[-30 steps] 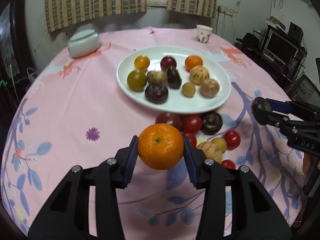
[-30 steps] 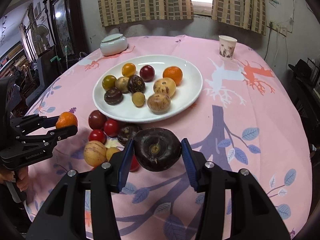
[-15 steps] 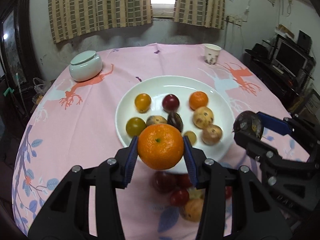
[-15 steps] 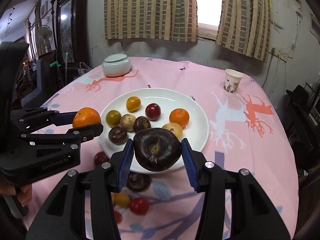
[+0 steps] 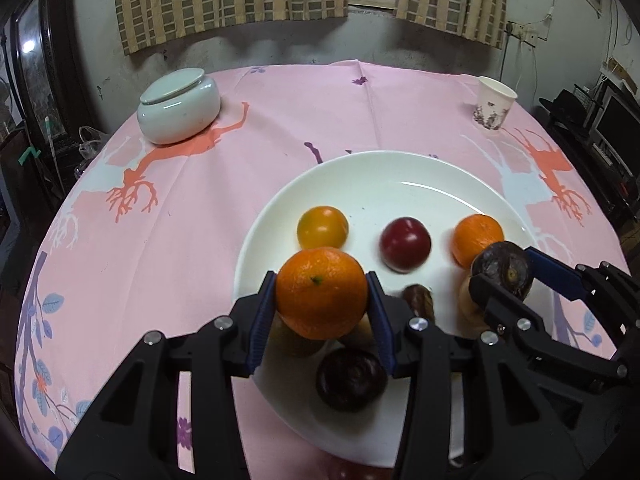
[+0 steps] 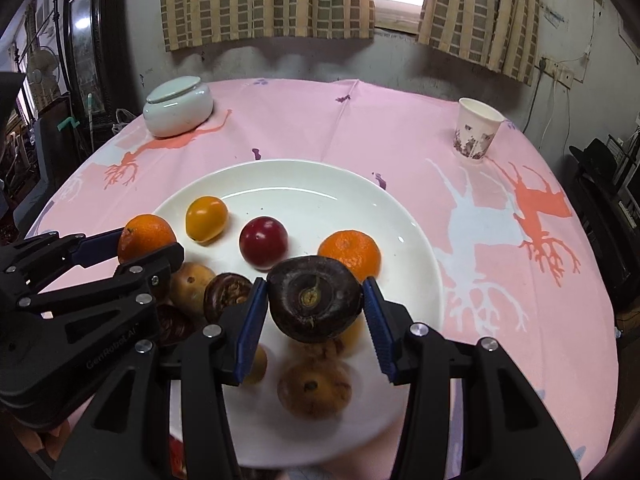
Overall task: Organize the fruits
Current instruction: 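Carry both fruits over the white plate and open both tools, then move both open tools back to the fruit pile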
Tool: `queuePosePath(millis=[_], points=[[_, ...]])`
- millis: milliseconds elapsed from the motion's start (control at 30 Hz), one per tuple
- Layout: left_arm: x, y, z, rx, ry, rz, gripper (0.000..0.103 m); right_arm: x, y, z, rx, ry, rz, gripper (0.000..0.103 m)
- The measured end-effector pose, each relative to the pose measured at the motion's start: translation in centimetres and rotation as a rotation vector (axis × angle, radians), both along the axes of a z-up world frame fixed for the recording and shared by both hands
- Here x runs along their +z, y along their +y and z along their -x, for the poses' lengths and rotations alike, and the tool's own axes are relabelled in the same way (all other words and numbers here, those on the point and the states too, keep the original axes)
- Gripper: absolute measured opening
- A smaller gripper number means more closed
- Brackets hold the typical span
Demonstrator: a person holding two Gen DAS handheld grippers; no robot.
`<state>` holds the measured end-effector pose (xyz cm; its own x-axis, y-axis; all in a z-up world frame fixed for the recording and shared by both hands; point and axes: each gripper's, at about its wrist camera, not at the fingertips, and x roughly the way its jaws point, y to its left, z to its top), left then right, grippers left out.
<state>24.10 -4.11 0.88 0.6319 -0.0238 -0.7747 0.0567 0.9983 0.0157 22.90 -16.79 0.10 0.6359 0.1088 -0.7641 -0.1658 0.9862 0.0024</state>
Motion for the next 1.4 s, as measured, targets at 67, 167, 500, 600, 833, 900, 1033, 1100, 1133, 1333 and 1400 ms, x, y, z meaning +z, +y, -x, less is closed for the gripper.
queuePosePath(millis=[67,167,500,600,833,900,1033,1100,1133,1333,1400], points=[[0.0,0.1,-0.4,0.009,-0.004,-0.004,0.045,-0.3,0.1,-0.6,-0.011,0.003,-0.001,0.049],[0.0,0.0,-0.9,0.013,-0.005,-0.009,0.045,-0.4,0.0,-1.1,-0.022,0.007,0.004,0.050],[1.8,0.3,1.1,0.018,-0.039,0.009,0.068,1.7,-1.5,1.3,-0.051,-0.062,-0.017,0.062],[2.5,0.2,2.5,0.005,-0.049,0.009,0.070,2.3,-1.6,2.8,-0.048,-0.071,-0.015,0.062],[4.0,0.7,7.8,-0.030,-0.097,0.037,0.081,2.7,-1.7,7.3,-0.022,-0.065,-0.002,0.062],[4.0,0.6,9.6,-0.046,-0.102,0.032,0.082,2.8,-1.7,9.0,-0.020,-0.067,0.006,0.062],[3.5,0.9,13.4,-0.064,-0.095,0.050,0.089,2.2,-1.3,12.4,0.005,-0.032,0.003,0.075],[3.1,1.2,15.3,-0.068,-0.109,0.058,0.091,1.9,-1.1,14.3,0.005,-0.036,0.000,0.089],[2.9,1.4,16.1,-0.061,-0.111,0.054,0.092,1.8,-1.0,15.1,0.002,-0.048,0.009,0.094],[0.9,2.7,18.7,-0.035,-0.057,0.083,0.092,0.7,-1.2,18.9,-0.017,-0.050,-0.004,0.094],[0.5,2.8,19.2,-0.024,-0.054,0.073,0.092,0.2,-1.2,19.8,-0.010,-0.038,-0.020,0.098]])
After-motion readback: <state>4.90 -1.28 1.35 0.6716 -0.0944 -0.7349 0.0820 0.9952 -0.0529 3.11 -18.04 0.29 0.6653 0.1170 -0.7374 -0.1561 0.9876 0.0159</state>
